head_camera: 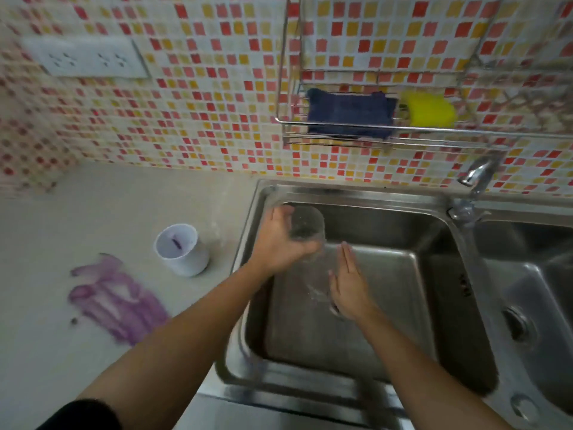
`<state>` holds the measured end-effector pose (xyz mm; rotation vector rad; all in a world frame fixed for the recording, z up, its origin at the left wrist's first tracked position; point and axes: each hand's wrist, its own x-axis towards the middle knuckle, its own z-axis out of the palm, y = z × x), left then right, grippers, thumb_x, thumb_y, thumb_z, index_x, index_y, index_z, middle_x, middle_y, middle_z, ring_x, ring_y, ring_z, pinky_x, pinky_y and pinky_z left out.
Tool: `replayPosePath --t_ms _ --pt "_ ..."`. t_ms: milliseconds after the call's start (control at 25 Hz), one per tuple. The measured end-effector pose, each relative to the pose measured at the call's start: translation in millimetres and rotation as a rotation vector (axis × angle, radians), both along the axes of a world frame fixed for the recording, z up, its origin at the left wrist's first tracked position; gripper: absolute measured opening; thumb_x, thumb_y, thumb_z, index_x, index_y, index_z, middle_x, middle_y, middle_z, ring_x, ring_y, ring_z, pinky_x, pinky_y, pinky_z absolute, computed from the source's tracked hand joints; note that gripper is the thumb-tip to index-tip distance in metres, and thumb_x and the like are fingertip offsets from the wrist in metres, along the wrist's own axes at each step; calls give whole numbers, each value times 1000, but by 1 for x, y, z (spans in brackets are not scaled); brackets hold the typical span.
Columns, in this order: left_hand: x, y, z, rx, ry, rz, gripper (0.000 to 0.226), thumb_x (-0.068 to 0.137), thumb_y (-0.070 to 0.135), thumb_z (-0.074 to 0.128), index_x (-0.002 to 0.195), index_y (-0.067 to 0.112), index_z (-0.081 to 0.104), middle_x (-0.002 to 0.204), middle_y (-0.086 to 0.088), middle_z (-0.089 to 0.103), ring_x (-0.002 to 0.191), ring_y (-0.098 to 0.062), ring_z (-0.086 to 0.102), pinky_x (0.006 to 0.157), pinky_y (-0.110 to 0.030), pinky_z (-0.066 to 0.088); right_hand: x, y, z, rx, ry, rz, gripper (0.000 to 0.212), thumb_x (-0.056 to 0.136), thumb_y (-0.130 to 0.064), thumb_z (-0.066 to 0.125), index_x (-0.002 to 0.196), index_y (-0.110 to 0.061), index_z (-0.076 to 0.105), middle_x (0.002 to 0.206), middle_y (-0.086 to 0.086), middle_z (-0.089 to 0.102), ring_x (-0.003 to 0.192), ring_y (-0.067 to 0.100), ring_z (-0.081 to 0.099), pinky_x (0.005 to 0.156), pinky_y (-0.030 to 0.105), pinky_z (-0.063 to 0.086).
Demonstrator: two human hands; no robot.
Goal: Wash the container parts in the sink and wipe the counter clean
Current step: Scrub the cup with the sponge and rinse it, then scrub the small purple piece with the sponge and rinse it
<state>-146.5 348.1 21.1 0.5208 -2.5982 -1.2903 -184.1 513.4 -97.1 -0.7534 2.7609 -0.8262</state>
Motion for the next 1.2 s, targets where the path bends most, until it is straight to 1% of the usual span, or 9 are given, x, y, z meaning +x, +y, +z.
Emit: replayPosePath --t_ms 200,360,520,600,680,800,960,1080,1200 --pt "32 -119 61 19 204 89 82 58 37 84 126 19 41 117 3 45 102 -11 54 81 -24 52 35 -128 8 -35 34 103 95 80 -70 -5 146 -3 8 156 13 6 143 18 -3 117 33 3" --pt "54 -232 73 -92 242 179 85 54 40 84 125 14 44 116 -3 48 100 -18 57 83 -34 52 57 -196 15 71 101 116 71 89 -45 12 146 -2 12 157 14 8 145 24 3 114 30 -1" --pt "75 -305 36 -169 5 238 86 56 36 86 128 11 44 119 -6 52 101 -23 57 86 -37 50 67 -214 4 220 73 69 64 94 -38 17 147 -4 6 158 11 1 145 21 -3 115 31 -2" --pt "85 -321 6 -173 -119 197 88 55 35 87 128 10 45 121 -8 54 104 -26 58 90 -39 49 71 -214 -3 268 50 46 69 90 -43 9 147 -4 5 158 10 0 145 21 -3 116 33 1" --pt "91 -324 -18 -130 -188 146 91 53 35 88 129 8 45 121 -9 54 105 -28 57 91 -39 48 73 -215 -6 281 25 32 65 94 -39 16 147 -5 4 158 10 -1 145 21 -4 116 34 2" --pt "95 -319 -38 -64 -212 139 94 49 39 83 128 8 44 121 -9 51 105 -27 56 91 -37 48 72 -214 -7 290 20 33 69 89 -41 13 147 -5 5 158 9 -1 145 21 -3 116 33 2" --pt "97 -313 -45 -49 -225 117 93 59 28 86 135 7 36 130 -11 43 116 -29 50 96 -33 43 72 -215 -8 278 10 22 68 90 -41 14 148 -6 5 158 9 0 145 20 -2 116 32 3" --pt "100 -317 -33 -70 -311 28 113 63 39 83 147 10 13 148 -12 21 137 -28 27 110 -37 29 71 -214 0 152 35 20 59 95 -31 30 146 -5 14 157 10 11 145 20 8 115 28 6" --pt "97 -316 -5 -137 -83 26 87 74 41 69 145 18 26 141 -9 31 129 -22 34 107 -38 32 68 -214 22 -104 -22 10 72 81 -22 55 144 -7 24 152 9 25 141 18 23 111 19 13"
